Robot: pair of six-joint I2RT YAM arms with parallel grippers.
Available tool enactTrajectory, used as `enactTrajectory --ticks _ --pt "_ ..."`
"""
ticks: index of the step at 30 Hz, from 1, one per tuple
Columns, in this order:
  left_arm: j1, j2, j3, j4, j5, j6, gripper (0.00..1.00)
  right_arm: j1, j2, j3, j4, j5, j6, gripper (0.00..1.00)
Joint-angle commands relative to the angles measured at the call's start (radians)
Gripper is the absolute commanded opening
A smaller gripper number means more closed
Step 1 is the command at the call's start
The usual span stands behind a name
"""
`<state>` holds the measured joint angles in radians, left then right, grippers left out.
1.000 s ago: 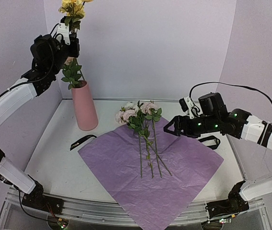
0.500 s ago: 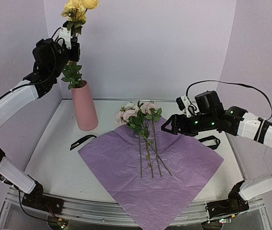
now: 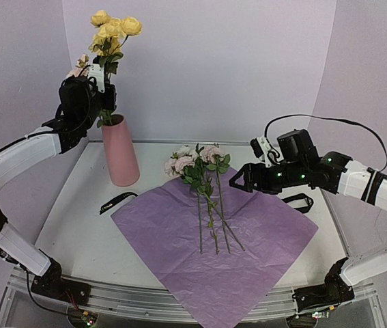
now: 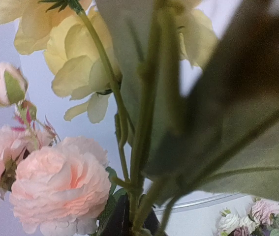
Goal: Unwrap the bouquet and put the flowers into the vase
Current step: Insert the fake flower into the vase.
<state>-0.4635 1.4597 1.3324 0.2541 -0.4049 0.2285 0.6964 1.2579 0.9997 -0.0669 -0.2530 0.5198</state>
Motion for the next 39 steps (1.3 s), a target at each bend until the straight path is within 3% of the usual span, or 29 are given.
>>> enactTrajectory --ticks 1,3,7,8,14,22,33,39 --pt "0.008 -0.043 -0.037 0.044 -0.093 -0.153 0.12 0.005 0.003 0.029 0.003 -0.015 -0.012 0.88" --pt "0.009 -0.048 -0.051 0.044 -0.093 -0.181 0.19 0.005 0.0 0.027 0.003 -0.015 -0.012 0.88" --pt "0.009 -0.056 -0.074 0.044 -0.112 -0.219 0.43 0.005 -0.005 0.022 0.003 -0.019 -0.012 0.88" --pt "0.009 -0.06 -0.079 0.043 -0.114 -0.232 0.45 0.005 -0.006 0.02 0.003 -0.02 -0.012 0.88" --pt "0.009 -0.087 -0.109 0.041 -0.108 -0.271 0.5 0.005 -0.013 0.012 0.003 -0.026 -0.003 0.88" --pt "0.009 -0.111 -0.146 0.036 -0.058 -0.29 0.5 0.005 -0.012 0.007 0.004 -0.028 0.008 0.88" --pt "0.009 -0.138 -0.192 0.026 -0.09 -0.31 0.56 0.005 0.027 0.032 0.015 -0.045 0.01 0.88" --pt "0.009 -0.157 -0.226 0.02 -0.015 -0.328 0.6 0.005 0.057 0.056 0.016 -0.053 -0.002 0.88"
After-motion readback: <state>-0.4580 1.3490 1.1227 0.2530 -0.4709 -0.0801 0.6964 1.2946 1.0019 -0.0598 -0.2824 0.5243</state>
